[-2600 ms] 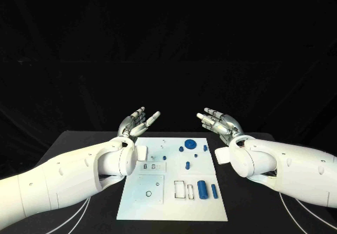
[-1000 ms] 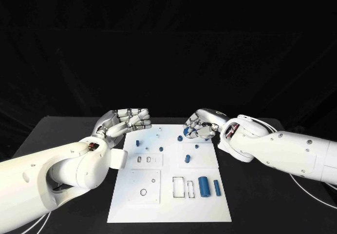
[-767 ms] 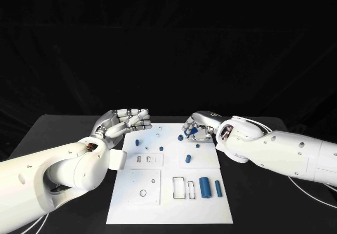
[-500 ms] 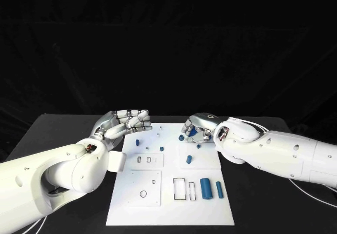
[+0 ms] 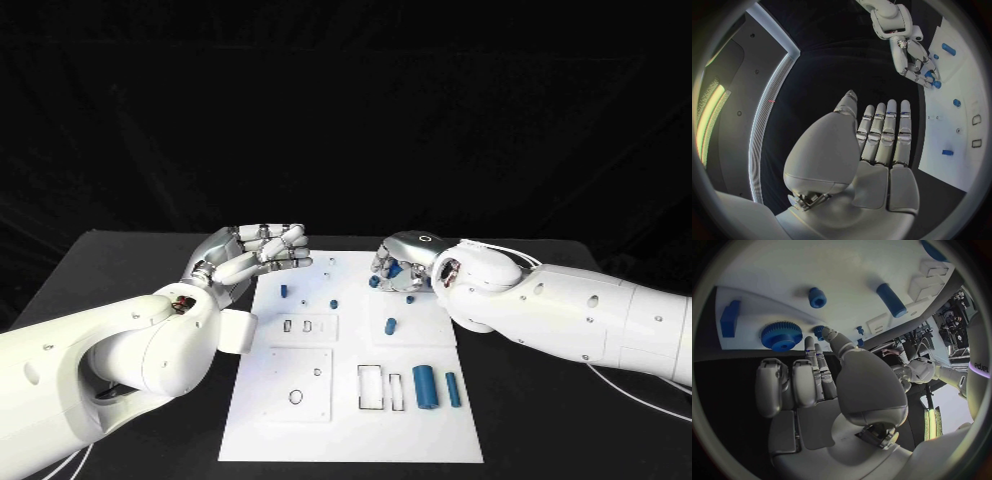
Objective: Assemble the parts on the task board
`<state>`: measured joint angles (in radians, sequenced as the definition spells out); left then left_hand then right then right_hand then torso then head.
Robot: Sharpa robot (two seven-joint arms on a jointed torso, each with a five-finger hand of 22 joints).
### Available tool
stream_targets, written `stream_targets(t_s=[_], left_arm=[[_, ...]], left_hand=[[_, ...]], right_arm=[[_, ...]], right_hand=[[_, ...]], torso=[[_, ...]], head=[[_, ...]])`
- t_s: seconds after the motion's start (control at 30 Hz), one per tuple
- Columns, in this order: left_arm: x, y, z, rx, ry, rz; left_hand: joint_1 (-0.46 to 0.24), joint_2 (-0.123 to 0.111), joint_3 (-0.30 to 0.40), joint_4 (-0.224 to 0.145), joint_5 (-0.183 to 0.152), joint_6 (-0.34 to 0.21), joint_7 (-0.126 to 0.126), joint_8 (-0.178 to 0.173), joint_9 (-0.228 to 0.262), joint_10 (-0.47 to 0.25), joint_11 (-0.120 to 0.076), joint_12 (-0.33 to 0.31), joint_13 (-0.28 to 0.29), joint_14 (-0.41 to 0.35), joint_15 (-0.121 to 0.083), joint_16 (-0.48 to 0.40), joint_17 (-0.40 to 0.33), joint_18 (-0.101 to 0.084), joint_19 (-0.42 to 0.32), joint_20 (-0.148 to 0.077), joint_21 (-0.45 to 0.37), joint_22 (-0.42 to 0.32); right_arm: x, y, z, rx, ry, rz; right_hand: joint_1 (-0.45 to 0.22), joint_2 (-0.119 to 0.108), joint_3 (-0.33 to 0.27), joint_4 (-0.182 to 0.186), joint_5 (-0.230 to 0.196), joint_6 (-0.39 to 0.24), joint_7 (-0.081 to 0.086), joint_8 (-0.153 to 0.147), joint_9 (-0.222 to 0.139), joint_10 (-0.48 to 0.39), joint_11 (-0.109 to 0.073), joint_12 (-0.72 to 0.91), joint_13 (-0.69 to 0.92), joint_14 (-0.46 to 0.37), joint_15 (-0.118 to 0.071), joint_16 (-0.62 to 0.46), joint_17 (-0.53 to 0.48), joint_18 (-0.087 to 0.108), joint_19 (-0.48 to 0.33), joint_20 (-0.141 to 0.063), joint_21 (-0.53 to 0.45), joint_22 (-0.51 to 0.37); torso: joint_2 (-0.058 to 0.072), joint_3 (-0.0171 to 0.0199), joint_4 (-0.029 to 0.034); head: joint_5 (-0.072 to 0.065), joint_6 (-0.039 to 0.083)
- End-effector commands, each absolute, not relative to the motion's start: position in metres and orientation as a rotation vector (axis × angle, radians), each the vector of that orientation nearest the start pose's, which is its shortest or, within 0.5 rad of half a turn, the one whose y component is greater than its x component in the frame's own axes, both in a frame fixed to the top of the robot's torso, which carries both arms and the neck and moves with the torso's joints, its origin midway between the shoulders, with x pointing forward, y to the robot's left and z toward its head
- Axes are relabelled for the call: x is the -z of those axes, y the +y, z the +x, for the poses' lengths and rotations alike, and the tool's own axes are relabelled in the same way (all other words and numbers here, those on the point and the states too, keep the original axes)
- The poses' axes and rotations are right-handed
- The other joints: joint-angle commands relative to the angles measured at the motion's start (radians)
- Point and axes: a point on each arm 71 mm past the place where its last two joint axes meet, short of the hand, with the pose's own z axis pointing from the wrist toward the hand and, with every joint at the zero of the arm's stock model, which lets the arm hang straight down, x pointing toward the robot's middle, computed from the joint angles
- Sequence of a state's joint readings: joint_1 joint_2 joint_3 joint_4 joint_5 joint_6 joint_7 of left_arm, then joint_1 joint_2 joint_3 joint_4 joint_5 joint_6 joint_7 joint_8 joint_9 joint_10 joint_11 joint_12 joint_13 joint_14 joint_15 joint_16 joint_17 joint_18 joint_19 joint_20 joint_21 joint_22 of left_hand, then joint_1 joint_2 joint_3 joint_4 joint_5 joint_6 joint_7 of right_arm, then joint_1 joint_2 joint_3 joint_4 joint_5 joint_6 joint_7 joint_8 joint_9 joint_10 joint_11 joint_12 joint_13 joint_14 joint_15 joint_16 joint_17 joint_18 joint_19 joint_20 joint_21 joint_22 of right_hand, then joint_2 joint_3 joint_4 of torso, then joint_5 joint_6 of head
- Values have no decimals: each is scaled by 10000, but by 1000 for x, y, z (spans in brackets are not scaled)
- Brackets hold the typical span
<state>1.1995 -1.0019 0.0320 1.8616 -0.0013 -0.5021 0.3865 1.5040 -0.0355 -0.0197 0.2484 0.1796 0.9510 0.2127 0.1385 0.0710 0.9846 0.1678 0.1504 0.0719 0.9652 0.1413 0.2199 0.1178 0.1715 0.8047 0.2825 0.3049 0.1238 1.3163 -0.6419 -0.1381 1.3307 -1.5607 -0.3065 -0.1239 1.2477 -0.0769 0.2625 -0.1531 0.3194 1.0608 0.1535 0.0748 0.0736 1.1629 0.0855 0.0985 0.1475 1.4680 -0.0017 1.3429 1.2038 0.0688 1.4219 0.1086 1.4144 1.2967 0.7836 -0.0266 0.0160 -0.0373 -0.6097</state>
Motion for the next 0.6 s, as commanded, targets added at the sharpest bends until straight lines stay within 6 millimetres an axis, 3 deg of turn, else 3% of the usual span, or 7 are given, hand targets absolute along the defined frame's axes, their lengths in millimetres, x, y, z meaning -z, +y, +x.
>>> stream_targets(t_s=[0.03,0.6], left_arm=[[124,196,432,16057,13484,-10875],[122,198,433,16005,13484,-10876]], left_hand=[[84,2,-54,-21,-49,33,53,-49,-11,-13,80,-72,-13,-18,28,-61,5,118,103,2,43,19],[88,4,-56,-24,-48,29,56,-56,-12,-23,85,-87,-16,-23,32,-72,5,118,112,1,50,21]], right_arm=[[170,-150,527,-5072,16069,-3610],[172,-141,526,-5131,16271,-3832]], right_hand=[[10,-14,74,16,12,57,-5,13,15,117,-12,58,26,478,41,80,57,-145,93,-7,82,101],[100,13,373,167,-119,375,-108,131,85,370,-115,245,146,456,-30,299,233,-206,214,-53,331,507]], torso=[[15,6,11],[21,5,42]], head=[[18,-19],[50,-38]])
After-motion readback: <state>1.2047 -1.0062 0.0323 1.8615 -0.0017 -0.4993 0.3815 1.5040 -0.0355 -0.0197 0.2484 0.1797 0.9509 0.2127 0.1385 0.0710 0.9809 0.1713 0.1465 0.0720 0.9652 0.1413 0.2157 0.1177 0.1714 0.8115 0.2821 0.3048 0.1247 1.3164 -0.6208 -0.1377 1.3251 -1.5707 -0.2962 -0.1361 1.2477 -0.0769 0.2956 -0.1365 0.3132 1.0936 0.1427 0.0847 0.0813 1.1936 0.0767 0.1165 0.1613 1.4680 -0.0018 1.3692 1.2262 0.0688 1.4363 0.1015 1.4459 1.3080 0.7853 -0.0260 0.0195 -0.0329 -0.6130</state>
